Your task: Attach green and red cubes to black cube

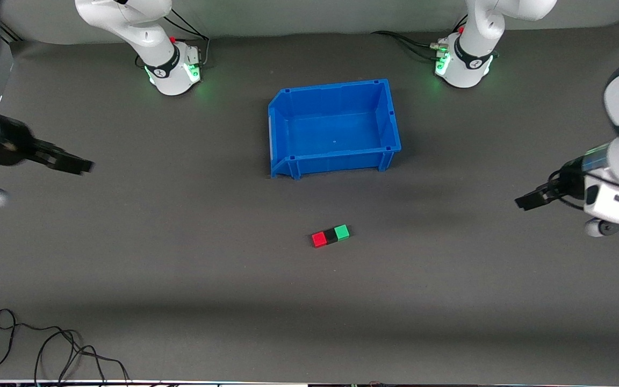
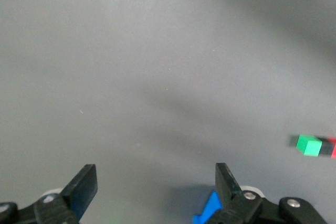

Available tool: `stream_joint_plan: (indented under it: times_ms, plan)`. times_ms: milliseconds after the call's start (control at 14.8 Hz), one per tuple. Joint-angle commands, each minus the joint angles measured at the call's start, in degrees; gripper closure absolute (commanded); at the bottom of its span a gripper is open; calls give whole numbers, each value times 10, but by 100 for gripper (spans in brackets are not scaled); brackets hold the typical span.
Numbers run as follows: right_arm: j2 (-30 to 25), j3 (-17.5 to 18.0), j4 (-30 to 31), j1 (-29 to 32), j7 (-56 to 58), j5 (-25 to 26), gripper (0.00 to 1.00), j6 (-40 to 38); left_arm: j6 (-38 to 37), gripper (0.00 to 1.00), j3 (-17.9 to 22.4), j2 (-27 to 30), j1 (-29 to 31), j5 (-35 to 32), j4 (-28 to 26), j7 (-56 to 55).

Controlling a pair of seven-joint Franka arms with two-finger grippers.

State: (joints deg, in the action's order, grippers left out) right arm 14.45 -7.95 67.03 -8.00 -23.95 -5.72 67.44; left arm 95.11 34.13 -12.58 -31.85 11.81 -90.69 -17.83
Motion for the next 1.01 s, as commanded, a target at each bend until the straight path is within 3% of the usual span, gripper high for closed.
stream_joint_plan:
  times_ms: [0,270,607,742,944]
  plan:
    - [-25,-49,34,-8,114,8,0,8,-33,0,0,12,15,-10,31,80]
    - [-40,-51,66,-16,137,46,0,43,-29,0,0,54,17,-43,29,162]
    - [-107,-51,181,-23,167,48,0,145,-22,0,-19,77,16,-72,25,164]
    - [-119,-51,201,-23,180,48,0,160,-15,0,-91,96,82,-73,13,165]
    - [-120,-48,203,-18,180,48,0,163,2,0,-278,124,252,-103,-21,165]
